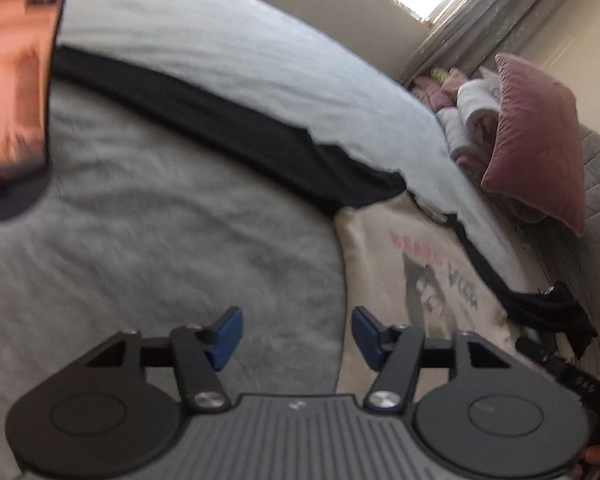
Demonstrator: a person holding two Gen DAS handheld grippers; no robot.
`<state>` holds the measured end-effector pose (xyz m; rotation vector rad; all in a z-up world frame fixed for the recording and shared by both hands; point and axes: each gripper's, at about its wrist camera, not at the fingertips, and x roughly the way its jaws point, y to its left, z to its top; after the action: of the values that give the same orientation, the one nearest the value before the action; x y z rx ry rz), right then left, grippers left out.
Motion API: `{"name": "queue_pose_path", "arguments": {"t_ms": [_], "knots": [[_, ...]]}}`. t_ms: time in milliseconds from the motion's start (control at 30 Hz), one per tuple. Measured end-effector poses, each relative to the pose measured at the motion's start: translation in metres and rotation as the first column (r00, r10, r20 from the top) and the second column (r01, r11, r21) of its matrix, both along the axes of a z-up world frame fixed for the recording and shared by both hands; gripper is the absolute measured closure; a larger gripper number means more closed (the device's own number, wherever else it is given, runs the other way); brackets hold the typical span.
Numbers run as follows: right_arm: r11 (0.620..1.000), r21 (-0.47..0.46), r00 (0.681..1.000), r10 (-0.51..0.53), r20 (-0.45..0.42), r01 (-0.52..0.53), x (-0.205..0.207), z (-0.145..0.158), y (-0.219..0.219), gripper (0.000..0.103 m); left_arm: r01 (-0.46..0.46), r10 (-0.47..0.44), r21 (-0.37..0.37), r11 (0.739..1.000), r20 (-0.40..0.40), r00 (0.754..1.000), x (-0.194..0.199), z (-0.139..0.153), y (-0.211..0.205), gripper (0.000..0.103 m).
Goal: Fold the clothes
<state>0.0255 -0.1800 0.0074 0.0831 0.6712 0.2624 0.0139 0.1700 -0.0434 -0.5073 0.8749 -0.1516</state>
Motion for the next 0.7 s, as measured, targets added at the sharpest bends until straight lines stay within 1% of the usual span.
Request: {"name": "queue_pose_path", "arguments": {"t_ms": [33, 67, 100, 133, 167, 200, 233, 267, 367, 500, 567, 700], "knots": [[0.999, 0.018, 0.999, 0.032, -0.001, -0.032, 0.0, 0.0, 0.008, 0.05, 0.014, -0.014, 0.003, 1.0, -0.023, 1.0, 0.003, -0.006, -0.003, 0.059], [0.997, 0.043, 0.998, 0.066, -0.001, -0.066, 0.0, -0.001, 0.017, 0.054, 0.032, -0.032, 0.011, 0.999, -0.038, 0.999, 0.006, -0.01, -0.005, 0.063], [0.992, 0.069, 0.995, 0.102, -0.001, -0.102, 0.001, -0.002, 0.026, 0.06, 0.047, -0.047, 0.015, 0.999, -0.037, 0.998, 0.008, -0.012, -0.006, 0.063], [0.986, 0.098, 0.991, 0.135, -0.001, -0.135, 0.002, -0.003, 0.037, 0.063, 0.06, -0.06, 0.015, 0.998, -0.035, 0.998, 0.01, -0.012, -0.006, 0.066], [0.978, 0.126, 0.986, 0.167, -0.001, -0.165, 0.003, -0.005, 0.047, 0.066, 0.073, -0.073, 0.01, 0.997, -0.035, 0.997, 0.011, -0.013, -0.005, 0.074], [0.969, 0.15, 0.98, 0.197, -0.004, -0.194, 0.005, -0.006, 0.057, 0.072, 0.088, -0.088, -0.008, 0.996, -0.038, 0.995, 0.012, -0.014, -0.003, 0.078], [0.96, 0.172, 0.974, 0.225, -0.01, -0.22, 0.007, -0.008, 0.069, 0.075, 0.105, -0.106, -0.03, 0.994, -0.041, 0.994, 0.013, -0.015, 0.0, 0.083], [0.952, 0.192, 0.969, 0.246, -0.02, -0.238, 0.011, -0.011, 0.079, 0.076, 0.119, -0.121, -0.049, 0.992, -0.043, 0.992, 0.014, -0.017, 0.002, 0.086], [0.933, 0.229, 0.954, 0.295, -0.049, -0.277, 0.024, -0.02, 0.105, 0.075, 0.14, -0.143, -0.073, 0.987, -0.041, 0.989, 0.013, -0.02, 0.007, 0.087], [0.935, 0.21, 0.946, 0.311, -0.09, -0.287, 0.038, -0.036, 0.131, 0.075, 0.177, -0.179, -0.064, 0.982, -0.032, 0.983, 0.009, -0.021, 0.005, 0.087], [0.939, 0.192, 0.945, 0.309, -0.109, -0.285, 0.04, -0.044, 0.14, 0.072, 0.188, -0.19, -0.063, 0.98, -0.029, 0.981, 0.007, -0.021, 0.004, 0.087], [0.946, 0.144, 0.944, 0.308, -0.115, -0.291, 0.039, -0.053, 0.148, 0.07, 0.196, -0.199, -0.079, 0.977, -0.033, 0.979, 0.004, -0.022, 0.009, 0.087]]}}
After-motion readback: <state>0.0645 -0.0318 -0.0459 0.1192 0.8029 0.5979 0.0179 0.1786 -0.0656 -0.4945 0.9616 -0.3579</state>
